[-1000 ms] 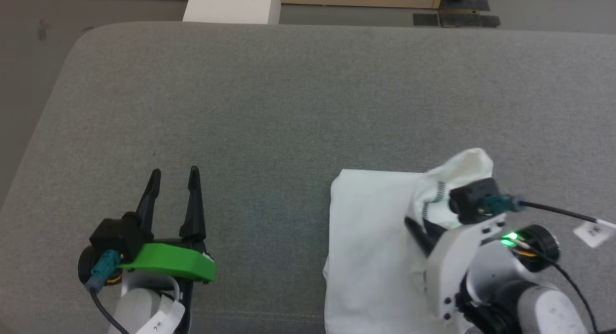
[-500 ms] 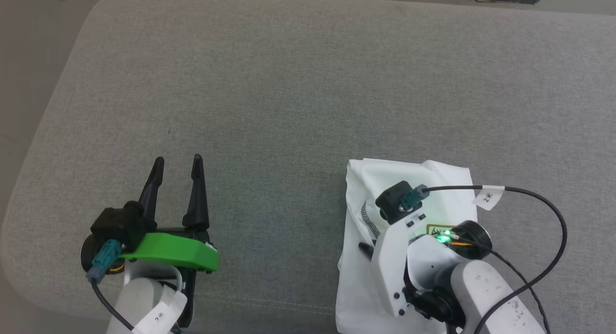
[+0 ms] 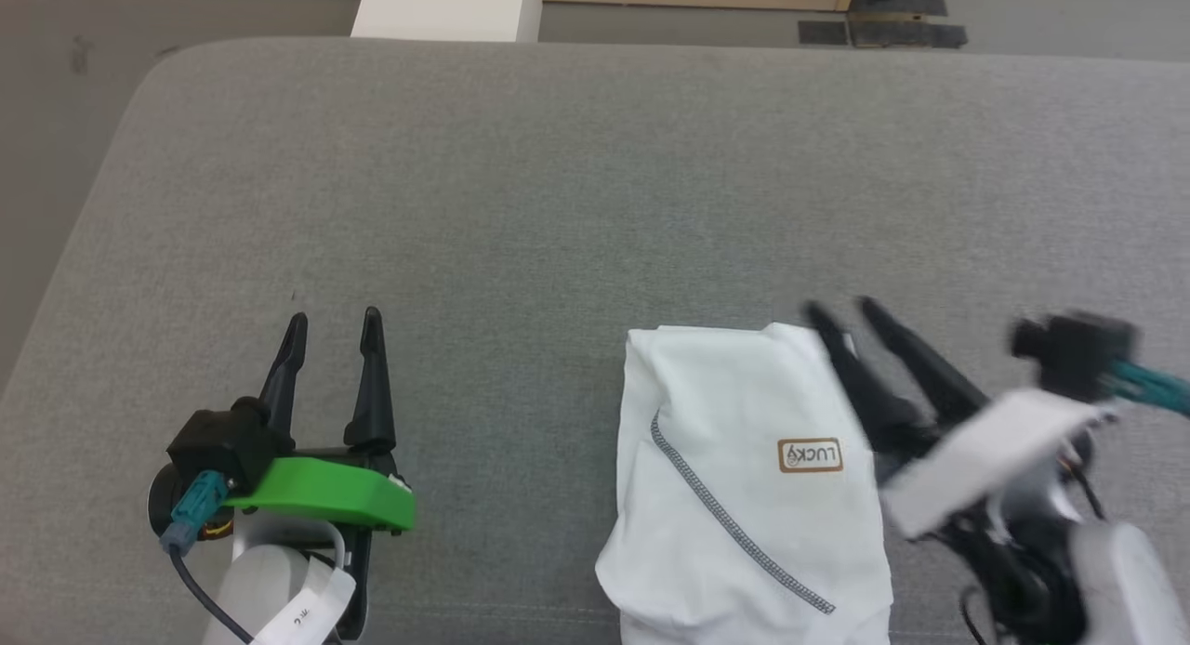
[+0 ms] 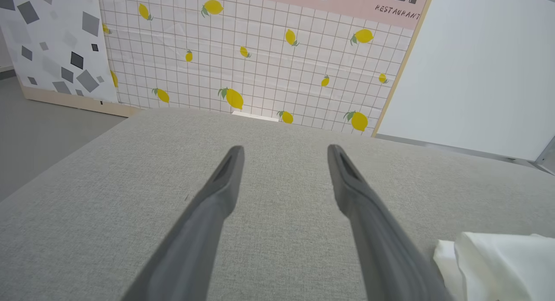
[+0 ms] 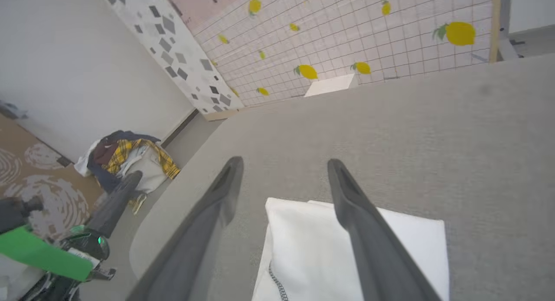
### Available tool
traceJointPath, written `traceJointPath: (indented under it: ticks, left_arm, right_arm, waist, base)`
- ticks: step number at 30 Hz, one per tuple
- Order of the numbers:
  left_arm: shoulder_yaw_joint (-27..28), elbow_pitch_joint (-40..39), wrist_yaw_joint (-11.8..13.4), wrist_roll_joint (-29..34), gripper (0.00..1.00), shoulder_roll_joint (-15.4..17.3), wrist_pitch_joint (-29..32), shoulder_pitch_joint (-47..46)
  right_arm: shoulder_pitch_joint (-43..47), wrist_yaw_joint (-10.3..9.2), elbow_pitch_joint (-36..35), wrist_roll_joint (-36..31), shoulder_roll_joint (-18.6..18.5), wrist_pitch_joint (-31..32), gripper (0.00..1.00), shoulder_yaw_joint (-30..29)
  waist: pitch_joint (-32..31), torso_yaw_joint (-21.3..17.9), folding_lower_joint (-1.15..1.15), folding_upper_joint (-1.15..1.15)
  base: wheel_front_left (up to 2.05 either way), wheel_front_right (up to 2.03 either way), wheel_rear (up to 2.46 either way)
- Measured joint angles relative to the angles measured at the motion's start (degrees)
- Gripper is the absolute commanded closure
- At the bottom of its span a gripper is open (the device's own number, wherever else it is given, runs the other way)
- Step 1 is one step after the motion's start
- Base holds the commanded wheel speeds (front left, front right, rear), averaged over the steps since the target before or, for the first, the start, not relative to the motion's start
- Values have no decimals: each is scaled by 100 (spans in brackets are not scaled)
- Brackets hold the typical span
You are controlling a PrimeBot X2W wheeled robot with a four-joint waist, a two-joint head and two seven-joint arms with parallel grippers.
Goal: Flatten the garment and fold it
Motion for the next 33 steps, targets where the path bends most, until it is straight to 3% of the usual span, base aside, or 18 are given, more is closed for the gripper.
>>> traceJointPath:
  ticks: [3, 4, 9, 13, 21, 22, 23, 24, 25, 26, 33]
  left_arm:
    - [11, -15, 0, 15, 0, 0, 0, 26]
    - [19, -25, 0, 16, 0, 0, -1, 42]
    - [14, -42, 0, 16, 0, 0, 0, 52]
    - [-24, -40, -1, 15, 0, -1, -1, 51]
    - [-44, -20, -5, 15, 0, -1, 0, 52]
    - [-42, -16, -5, 15, 0, -1, -1, 52]
    - [-41, -13, -5, 15, 0, -1, 0, 52]
    - [-41, -13, -5, 15, 0, -1, 0, 52]
    - [-40, -10, -5, 15, 0, -1, 0, 51]
    - [-38, -7, -7, 15, 0, -1, -1, 51]
    - [18, -46, -5, 18, 0, -1, 0, 52]
  right_arm:
    - [400, 0, 186, 682, -3, -355, 0, -591]
    - [610, 0, 550, 1213, -8, -479, 0, -946]
    - [682, 0, 1339, 1839, -9, -399, 0, -1212]
    - [616, 0, 2250, 2365, -5, 270, 0, -1129]
    - [362, 0, 2762, 2240, -11, 1316, 0, -854]
    - [336, 0, 2770, 2134, -11, 1365, 9, -853]
    - [300, 0, 2772, 2003, -13, 1438, 52, -847]
    - [276, 0, 2769, 1931, -14, 1496, 67, -847]
    - [254, 0, 2767, 1872, -15, 1550, 90, -851]
    - [236, 0, 2762, 1783, -18, 1591, 100, -859]
    - [-9, 0, 2512, 1005, -12, 1976, 100, -786]
  waist:
    - [-54, -92, 0, 0]
    - [-80, -172, 0, 0]
    - [-82, -242, 0, 0]
    - [-46, -178, 0, 0]
    - [-16, -29, 0, 0]
    - [-11, -16, 0, 0]
    - [-4, -6, 0, 0]
    - [1, 0, 0, 0]
    - [7, 7, 0, 0]
    - [10, 10, 0, 0]
    - [42, -99, 0, 0]
  base:
    - [0, 0, 0]
    - [0, 0, 0]
    - [0, 0, 0]
    - [0, 0, 0]
    - [0, 0, 0]
    - [0, 0, 0]
    - [0, 0, 0]
    - [0, 0, 0]
    - [0, 0, 0]
    - [0, 0, 0]
    - [0, 0, 0]
